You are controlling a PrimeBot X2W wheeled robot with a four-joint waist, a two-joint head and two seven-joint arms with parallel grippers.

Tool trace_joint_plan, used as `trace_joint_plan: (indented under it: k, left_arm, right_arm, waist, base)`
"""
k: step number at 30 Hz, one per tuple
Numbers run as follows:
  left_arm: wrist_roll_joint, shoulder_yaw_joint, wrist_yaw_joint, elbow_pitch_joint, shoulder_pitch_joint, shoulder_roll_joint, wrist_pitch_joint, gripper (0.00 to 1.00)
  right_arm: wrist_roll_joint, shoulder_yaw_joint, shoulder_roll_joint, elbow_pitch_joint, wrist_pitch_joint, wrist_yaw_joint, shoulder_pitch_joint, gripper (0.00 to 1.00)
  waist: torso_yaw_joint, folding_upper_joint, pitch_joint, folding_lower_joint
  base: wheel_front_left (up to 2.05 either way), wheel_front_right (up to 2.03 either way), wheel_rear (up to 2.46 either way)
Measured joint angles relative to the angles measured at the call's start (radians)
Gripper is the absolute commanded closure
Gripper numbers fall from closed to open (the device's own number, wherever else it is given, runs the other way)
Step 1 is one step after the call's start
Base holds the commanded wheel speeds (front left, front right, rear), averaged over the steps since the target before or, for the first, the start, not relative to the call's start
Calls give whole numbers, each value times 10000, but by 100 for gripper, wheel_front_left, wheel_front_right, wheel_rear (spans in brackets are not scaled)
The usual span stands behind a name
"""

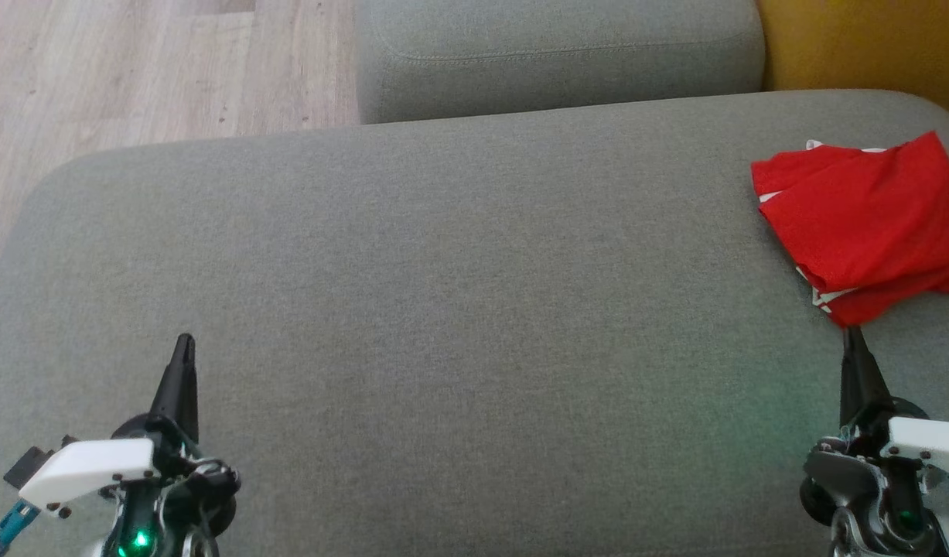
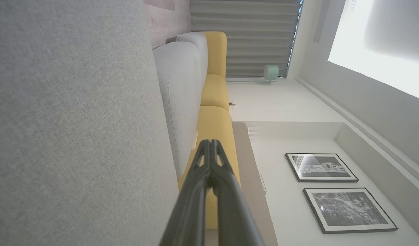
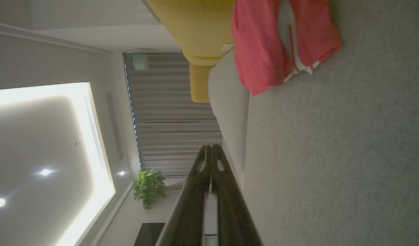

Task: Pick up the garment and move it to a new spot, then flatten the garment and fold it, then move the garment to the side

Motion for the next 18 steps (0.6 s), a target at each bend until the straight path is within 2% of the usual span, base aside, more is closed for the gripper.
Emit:
trace_joint_plan:
  k: [18]
  left_arm:
    - [4, 58, 0, 2, 0, -29, 15, 100]
  right_arm:
    - [0, -31, 23, 0, 40, 0, 0, 100]
  waist:
    - [0, 0, -1, 0]
  base:
    - [0, 0, 0]
